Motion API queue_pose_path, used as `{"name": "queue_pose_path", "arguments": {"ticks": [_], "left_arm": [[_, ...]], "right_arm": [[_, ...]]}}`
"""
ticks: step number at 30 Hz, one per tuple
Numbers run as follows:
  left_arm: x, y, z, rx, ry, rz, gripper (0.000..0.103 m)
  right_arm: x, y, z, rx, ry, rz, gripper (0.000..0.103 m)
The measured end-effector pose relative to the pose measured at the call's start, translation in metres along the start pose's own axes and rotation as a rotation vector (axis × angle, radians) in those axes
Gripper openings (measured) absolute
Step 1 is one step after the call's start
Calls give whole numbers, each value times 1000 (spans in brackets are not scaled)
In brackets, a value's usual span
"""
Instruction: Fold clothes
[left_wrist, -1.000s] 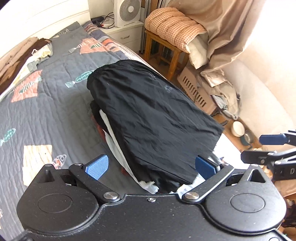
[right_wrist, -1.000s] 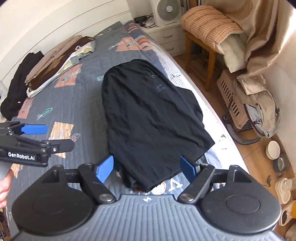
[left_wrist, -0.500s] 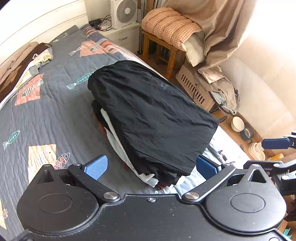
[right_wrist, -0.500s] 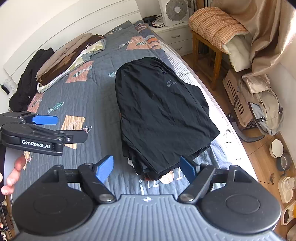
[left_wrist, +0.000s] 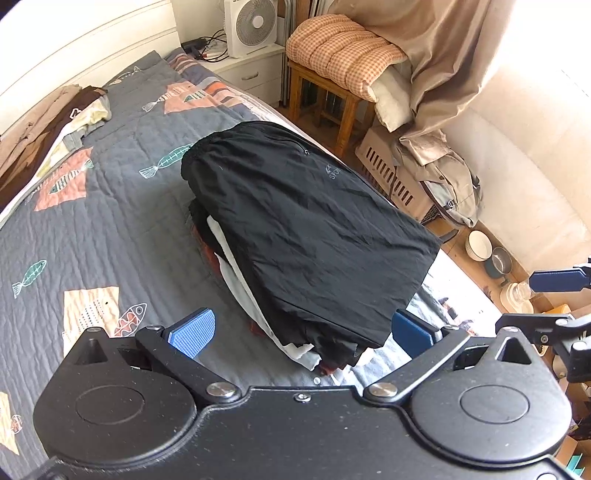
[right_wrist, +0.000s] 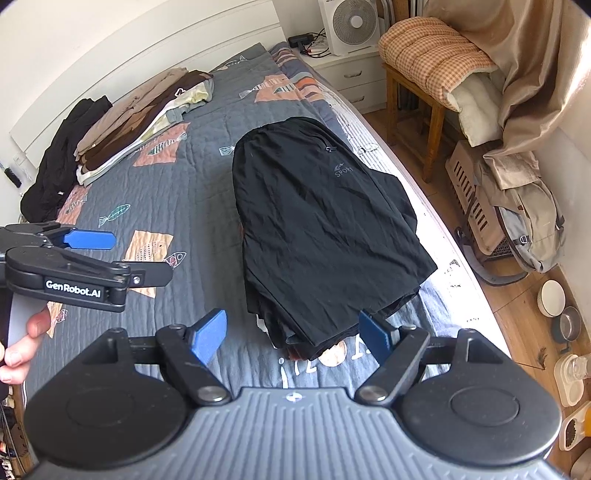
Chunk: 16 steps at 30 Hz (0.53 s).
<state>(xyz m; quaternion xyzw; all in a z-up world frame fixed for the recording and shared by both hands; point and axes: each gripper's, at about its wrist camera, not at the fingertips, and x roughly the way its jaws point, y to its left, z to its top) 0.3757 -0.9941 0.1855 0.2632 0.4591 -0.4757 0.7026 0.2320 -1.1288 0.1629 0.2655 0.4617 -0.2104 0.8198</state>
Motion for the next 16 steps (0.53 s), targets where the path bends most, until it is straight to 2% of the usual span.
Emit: {"name": "queue_pose_path", "arguments": {"ticks": [16], "left_arm": [[-7, 3, -4, 14, -28, -20, 103]], "right_arm": [[3, 1, 2, -2, 22, 8, 78]]}}
